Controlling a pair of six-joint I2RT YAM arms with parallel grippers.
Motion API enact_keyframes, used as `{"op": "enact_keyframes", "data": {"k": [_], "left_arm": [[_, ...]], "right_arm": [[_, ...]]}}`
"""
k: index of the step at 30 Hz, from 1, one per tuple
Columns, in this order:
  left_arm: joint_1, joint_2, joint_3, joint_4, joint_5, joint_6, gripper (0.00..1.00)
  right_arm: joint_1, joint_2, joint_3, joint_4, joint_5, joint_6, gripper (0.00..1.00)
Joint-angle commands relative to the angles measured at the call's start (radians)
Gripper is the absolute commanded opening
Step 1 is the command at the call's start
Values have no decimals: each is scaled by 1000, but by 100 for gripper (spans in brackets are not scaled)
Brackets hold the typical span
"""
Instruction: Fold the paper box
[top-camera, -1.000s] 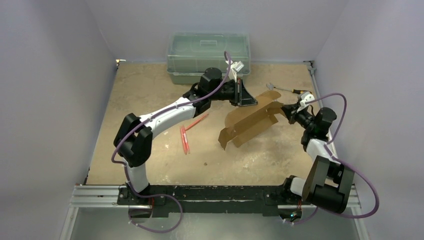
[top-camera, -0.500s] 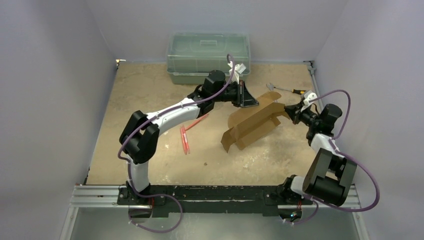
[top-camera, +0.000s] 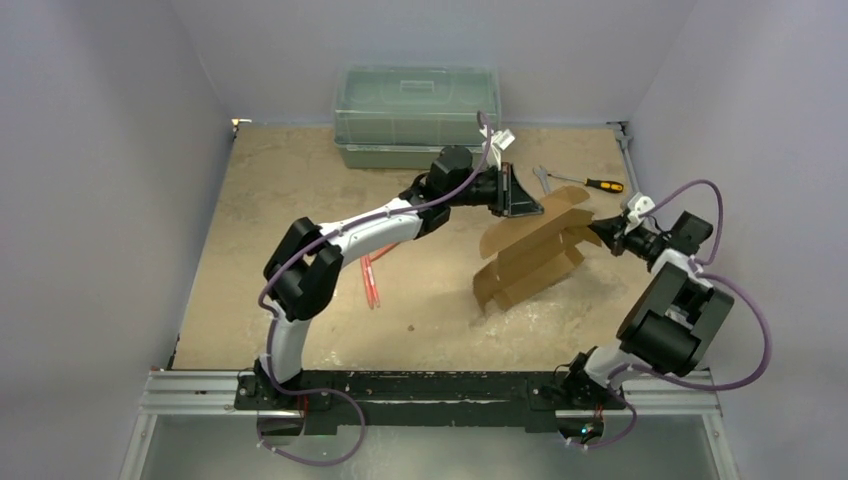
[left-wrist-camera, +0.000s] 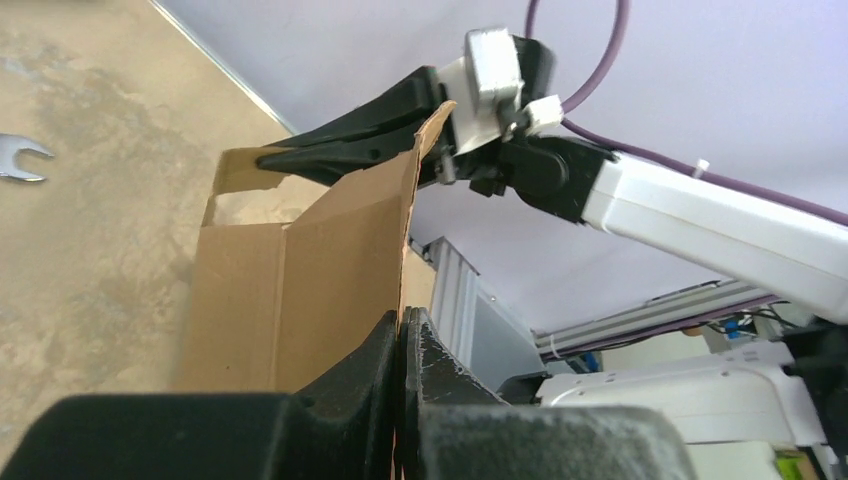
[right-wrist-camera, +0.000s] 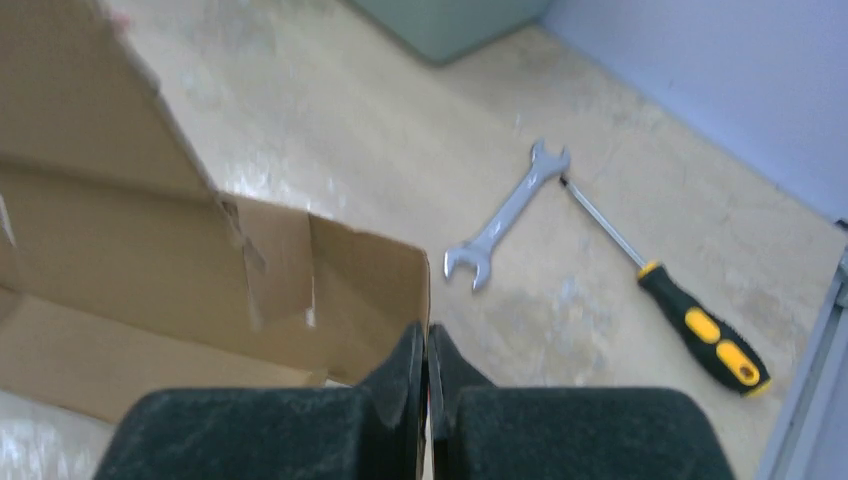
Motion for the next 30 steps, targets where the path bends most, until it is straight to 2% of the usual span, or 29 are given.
{"op": "enact_keyframes", "data": {"k": [1,2,6,9,12,16,21,25,26,28,30], "left_arm": [[-40,41,58,73,31,-66,0],[-53,49,56,74,28,-72,0],[-93,72,49,66,6,-62,0],[-90,86,90,13,-9,-28,0],[-91,112,202,-96,-30,35,0],[-82,143,295,-199,-46,84,0],[-46,125,255,-189,-56,74,0],[-19,110,222,-179,-58,72,0],[-14,109,221,-183,-58,72,0],[-10,109,228,-196,-60,83,0],[-7,120,276,-242,-65,109,0]], "right_arm": [[-47,105,125,-630,-112,-745,0],[-59,143,149,-834,-122,-931,0],[-119,376,249,-1450,-226,-1685,0],[-136,415,277,-1474,-236,-1739,0],[-137,399,276,-1475,-238,-1731,0],[-138,370,321,-1473,-211,-1612,0],[-137,354,427,-1426,-73,-1310,0],[-106,220,324,-900,134,-744,0],[-105,179,279,-808,158,-663,0],[-105,125,224,-719,173,-607,0],[-104,74,175,-540,168,-408,0]]}}
